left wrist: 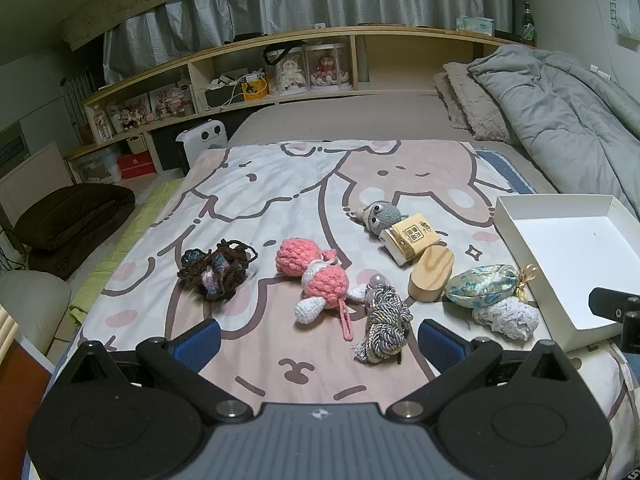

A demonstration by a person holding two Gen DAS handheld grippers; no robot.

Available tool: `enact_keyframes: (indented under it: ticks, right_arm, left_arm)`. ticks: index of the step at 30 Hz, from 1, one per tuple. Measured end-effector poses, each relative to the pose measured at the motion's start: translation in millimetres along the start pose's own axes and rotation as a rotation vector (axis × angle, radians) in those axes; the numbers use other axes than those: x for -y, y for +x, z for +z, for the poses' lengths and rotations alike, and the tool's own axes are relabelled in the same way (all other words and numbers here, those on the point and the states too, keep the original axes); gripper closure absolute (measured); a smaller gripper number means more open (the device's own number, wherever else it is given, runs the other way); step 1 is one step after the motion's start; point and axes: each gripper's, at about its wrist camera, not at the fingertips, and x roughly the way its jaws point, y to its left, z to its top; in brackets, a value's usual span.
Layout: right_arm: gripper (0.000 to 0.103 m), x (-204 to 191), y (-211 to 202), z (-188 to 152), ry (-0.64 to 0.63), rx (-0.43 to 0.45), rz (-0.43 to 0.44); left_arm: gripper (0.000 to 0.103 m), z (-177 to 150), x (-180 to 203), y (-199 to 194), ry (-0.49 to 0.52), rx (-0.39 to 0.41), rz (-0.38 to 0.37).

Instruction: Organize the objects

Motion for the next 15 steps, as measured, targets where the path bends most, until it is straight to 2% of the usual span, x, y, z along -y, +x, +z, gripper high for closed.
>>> enact_keyframes:
  ticks: [15]
  right_arm:
    - [0.000,-2.2,5.0,-2.8,-0.008,-0.005,-0.003]
  left_arm:
    - [0.000,0.6,-0.1,0.1,0.000,-0.001,-0.001]
